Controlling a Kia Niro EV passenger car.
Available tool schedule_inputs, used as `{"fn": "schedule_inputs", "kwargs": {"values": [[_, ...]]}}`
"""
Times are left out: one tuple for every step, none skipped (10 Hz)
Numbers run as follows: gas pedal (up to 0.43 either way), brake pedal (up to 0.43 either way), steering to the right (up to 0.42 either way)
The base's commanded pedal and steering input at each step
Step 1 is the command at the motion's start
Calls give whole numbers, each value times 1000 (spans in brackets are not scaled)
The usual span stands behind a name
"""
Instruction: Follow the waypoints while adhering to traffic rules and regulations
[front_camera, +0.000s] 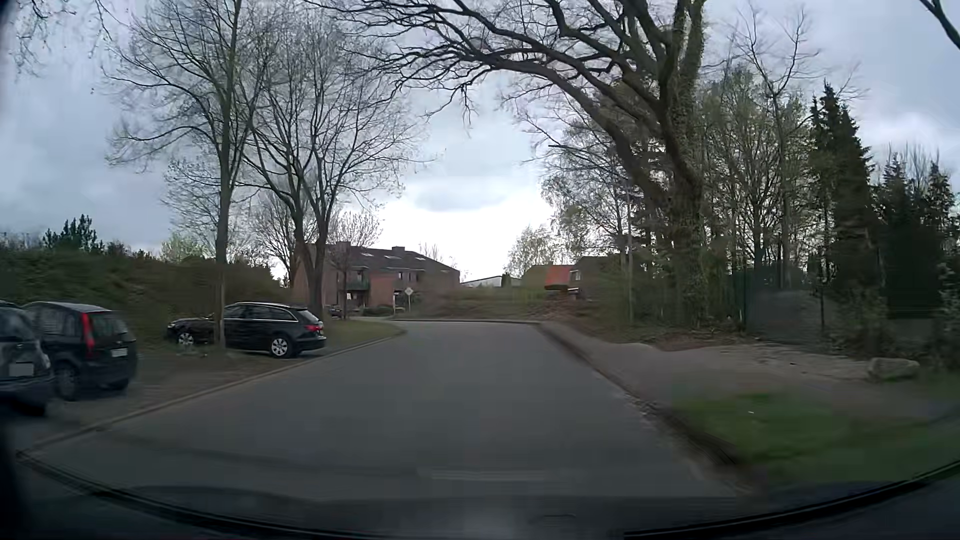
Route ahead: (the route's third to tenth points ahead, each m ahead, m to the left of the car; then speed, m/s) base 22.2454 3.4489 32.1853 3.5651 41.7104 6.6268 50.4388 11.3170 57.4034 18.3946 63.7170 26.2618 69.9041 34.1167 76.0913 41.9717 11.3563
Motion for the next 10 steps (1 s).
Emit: {"fn": "schedule_inputs", "kwargs": {"values": [[118, 0, -4], [118, 6, -6], [118, 6, -8], [118, 0, -8], [118, 0, -6], [118, 0, 0], [118, 0, 4], [118, 0, 5], [118, 0, 4], [118, 0, 4]]}}
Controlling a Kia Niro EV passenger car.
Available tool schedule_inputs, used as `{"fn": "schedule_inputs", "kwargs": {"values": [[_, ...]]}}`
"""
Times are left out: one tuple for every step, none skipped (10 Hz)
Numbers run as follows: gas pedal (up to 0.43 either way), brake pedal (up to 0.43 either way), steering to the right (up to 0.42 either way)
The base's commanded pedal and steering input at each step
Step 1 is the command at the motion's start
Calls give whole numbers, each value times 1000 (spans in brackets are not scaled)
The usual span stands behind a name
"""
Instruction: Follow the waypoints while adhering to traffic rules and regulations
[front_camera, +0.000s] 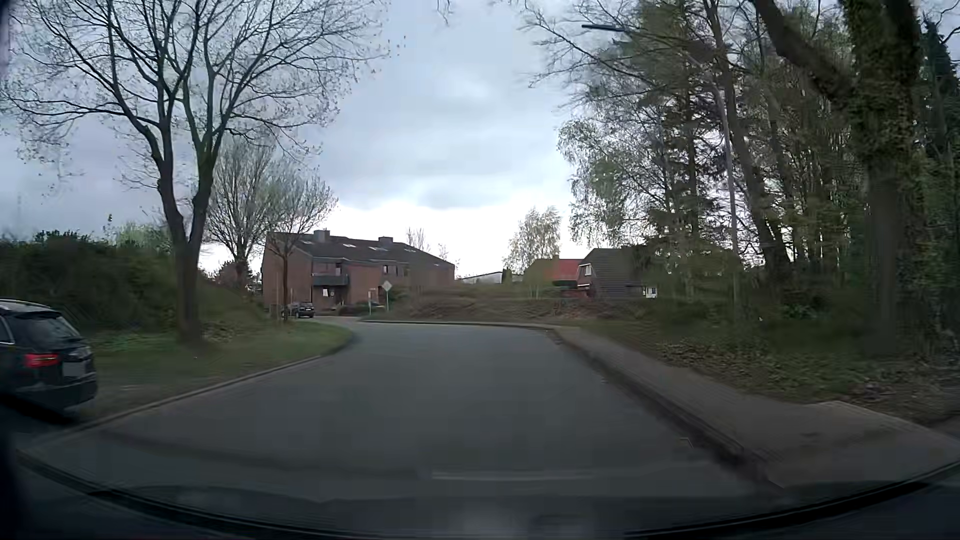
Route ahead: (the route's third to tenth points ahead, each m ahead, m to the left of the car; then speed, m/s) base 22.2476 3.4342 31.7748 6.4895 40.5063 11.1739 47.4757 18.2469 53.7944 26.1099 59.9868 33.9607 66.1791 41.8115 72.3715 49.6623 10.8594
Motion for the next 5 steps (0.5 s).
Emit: {"fn": "schedule_inputs", "kwargs": {"values": [[118, 0, 4], [130, 6, 4], [138, 0, 6], [138, 0, 6], [138, 0, 6]]}}
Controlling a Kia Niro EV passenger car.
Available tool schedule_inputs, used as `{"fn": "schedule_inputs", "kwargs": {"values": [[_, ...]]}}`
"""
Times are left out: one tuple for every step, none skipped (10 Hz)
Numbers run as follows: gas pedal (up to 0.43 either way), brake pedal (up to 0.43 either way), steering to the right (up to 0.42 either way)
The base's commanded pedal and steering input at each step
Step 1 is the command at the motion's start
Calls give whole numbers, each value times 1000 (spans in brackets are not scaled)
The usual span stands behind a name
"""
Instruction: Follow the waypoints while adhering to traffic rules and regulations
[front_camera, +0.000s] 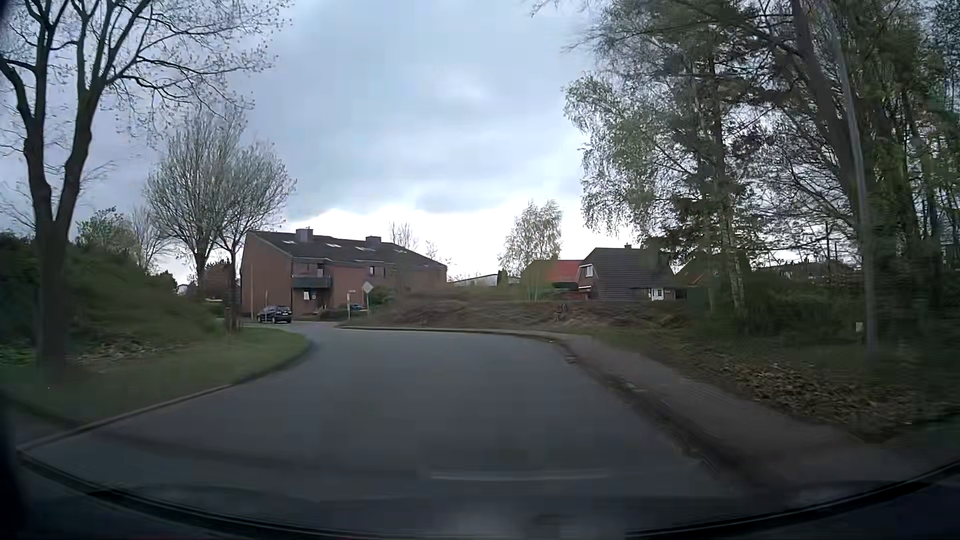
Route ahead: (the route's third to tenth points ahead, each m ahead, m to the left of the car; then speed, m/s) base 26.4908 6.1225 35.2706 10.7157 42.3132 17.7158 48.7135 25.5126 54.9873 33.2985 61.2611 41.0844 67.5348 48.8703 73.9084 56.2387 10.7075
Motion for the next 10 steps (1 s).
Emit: {"fn": "schedule_inputs", "kwargs": {"values": [[138, 6, 6], [138, 0, 6], [138, 0, 6], [138, 0, 5], [138, 0, 4], [138, 6, -3], [138, 0, -18], [138, 6, -32], [138, 0, -54], [138, 0, -73]]}}
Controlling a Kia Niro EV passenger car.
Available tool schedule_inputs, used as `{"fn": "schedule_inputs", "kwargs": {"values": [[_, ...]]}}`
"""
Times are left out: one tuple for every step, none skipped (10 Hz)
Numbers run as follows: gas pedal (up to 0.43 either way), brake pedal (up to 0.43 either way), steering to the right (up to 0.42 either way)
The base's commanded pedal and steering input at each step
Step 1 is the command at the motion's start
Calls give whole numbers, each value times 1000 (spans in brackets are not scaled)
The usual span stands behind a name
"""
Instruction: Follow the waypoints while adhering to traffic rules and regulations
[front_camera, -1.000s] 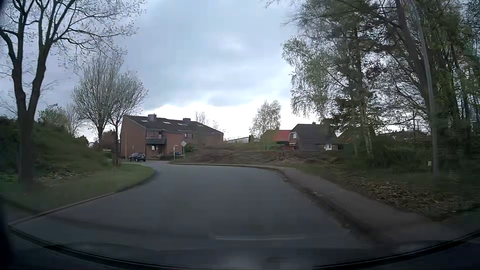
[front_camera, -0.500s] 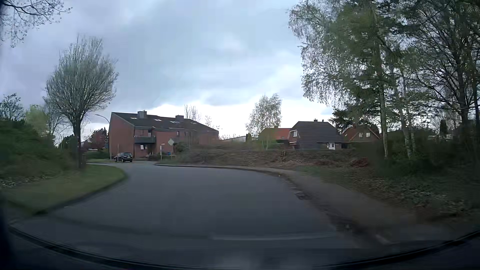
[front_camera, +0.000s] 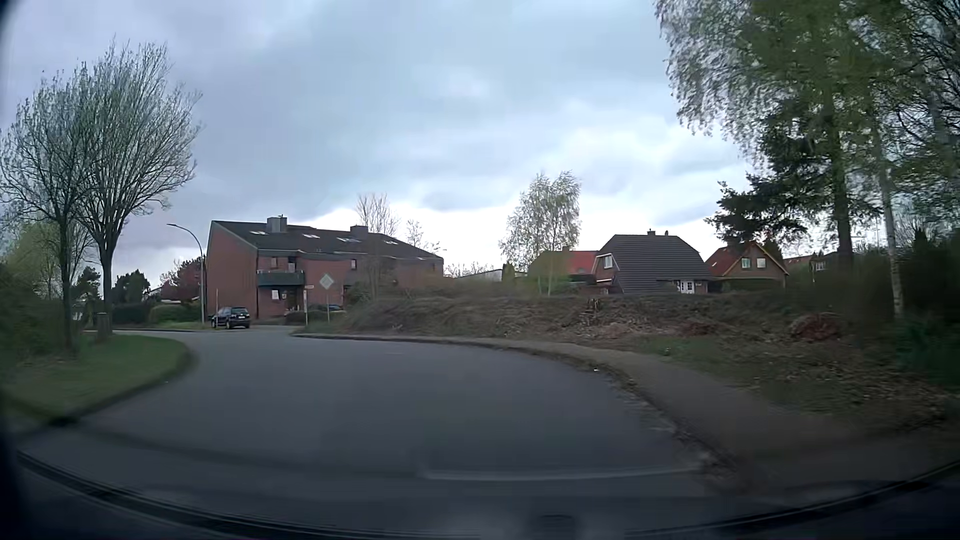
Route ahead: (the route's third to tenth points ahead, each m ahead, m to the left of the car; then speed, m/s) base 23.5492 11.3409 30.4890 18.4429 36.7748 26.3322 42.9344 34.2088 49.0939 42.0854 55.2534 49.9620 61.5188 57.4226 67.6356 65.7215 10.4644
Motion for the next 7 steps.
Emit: {"fn": "schedule_inputs", "kwargs": {"values": [[138, 0, -93], [138, 0, -107], [150, 6, -120], [177, 0, -126], [189, 0, -130], [189, 0, -133], [189, 0, -139]]}}
